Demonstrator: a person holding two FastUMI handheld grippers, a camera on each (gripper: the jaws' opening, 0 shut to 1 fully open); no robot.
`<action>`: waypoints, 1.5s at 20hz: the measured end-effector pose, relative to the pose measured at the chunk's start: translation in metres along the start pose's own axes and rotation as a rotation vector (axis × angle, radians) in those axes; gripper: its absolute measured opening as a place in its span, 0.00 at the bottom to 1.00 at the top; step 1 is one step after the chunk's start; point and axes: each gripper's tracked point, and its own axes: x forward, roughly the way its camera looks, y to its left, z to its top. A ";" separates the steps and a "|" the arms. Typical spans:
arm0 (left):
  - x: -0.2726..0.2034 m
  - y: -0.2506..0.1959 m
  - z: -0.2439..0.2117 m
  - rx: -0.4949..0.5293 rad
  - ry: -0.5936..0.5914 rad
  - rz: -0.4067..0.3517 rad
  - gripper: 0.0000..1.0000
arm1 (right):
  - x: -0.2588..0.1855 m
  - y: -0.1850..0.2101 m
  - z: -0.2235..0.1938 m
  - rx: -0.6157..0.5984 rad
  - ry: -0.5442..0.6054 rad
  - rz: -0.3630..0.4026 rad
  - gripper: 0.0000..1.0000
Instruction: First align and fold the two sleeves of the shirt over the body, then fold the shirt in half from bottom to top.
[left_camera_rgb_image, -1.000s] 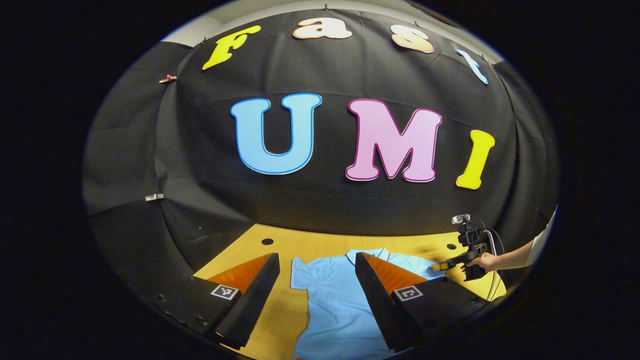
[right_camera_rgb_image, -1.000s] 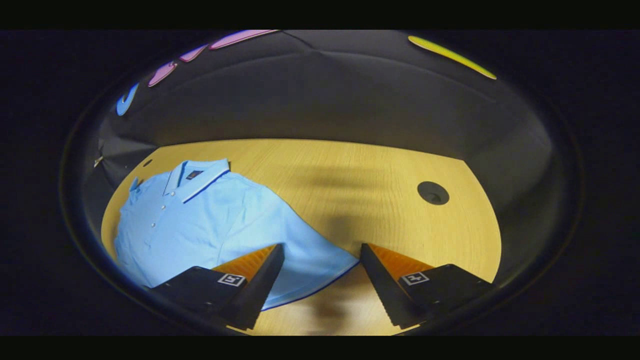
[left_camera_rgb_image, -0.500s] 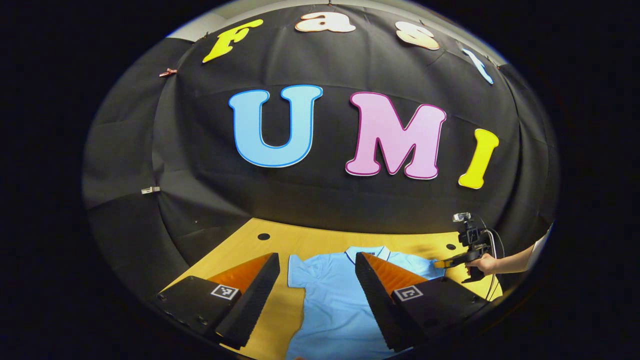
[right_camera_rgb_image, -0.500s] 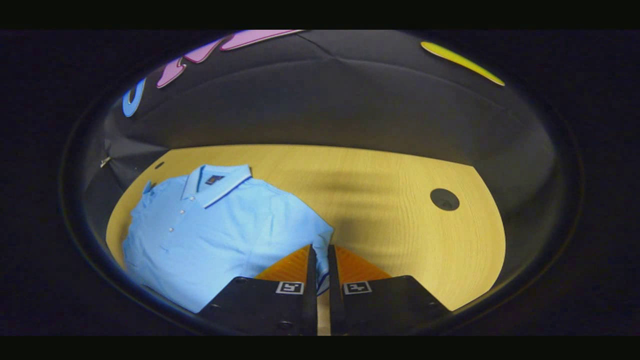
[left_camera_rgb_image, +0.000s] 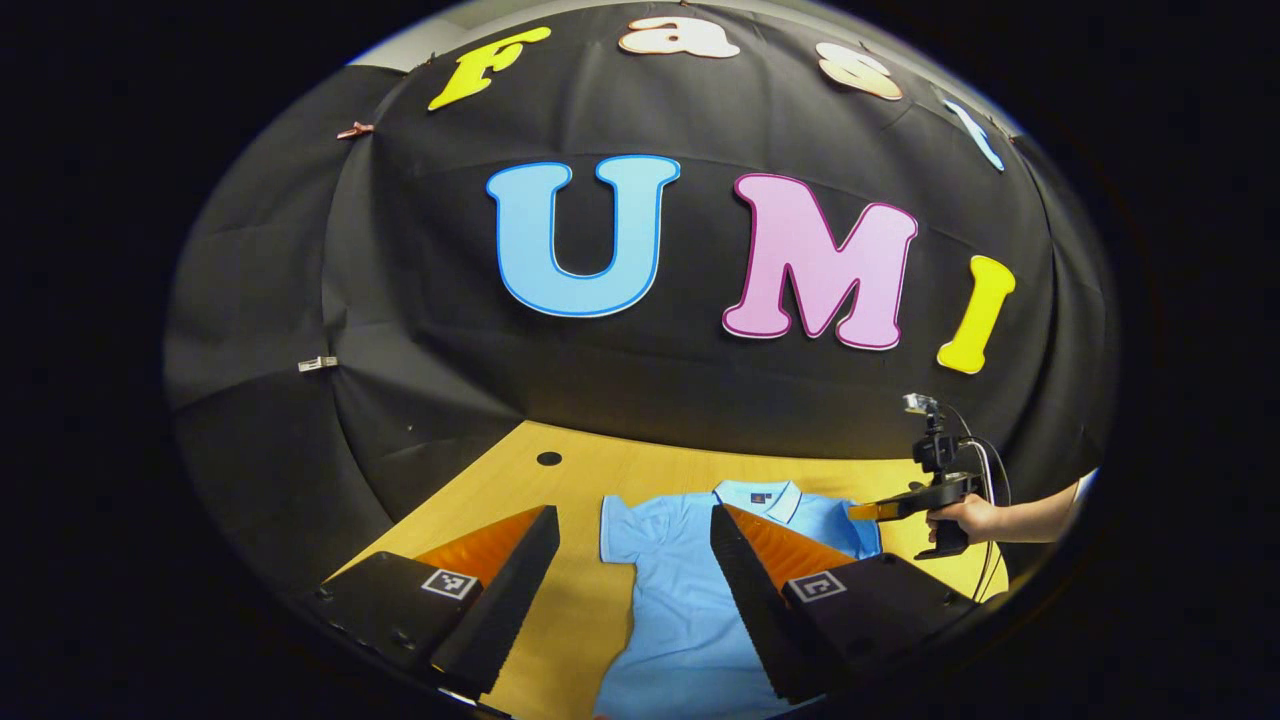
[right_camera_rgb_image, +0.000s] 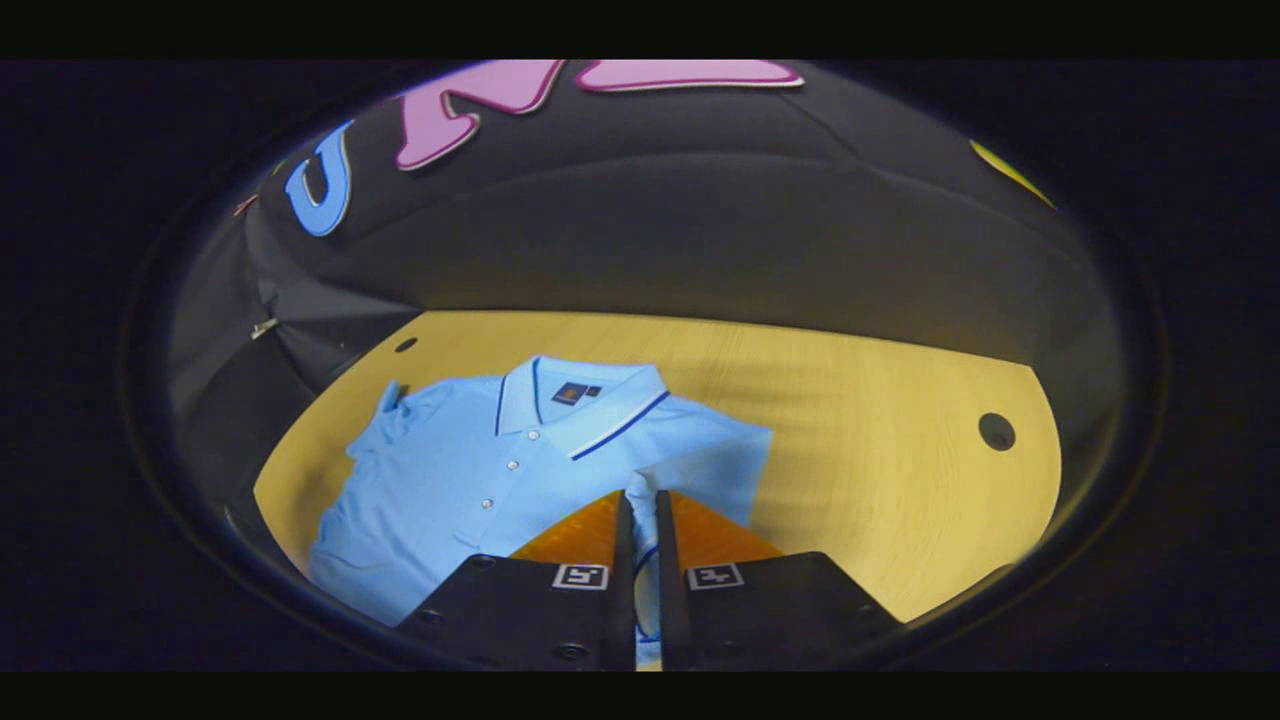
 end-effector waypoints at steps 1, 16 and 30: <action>0.002 0.001 -0.003 0.001 0.006 -0.003 0.97 | 0.008 0.004 -0.007 0.004 0.024 -0.003 0.14; 0.092 0.019 -0.033 -0.049 0.124 -0.064 0.97 | -0.051 0.028 0.027 0.084 -0.091 0.096 0.98; 0.294 0.063 -0.133 0.132 0.431 -0.021 0.97 | -0.180 -0.038 -0.026 0.113 -0.134 0.016 0.98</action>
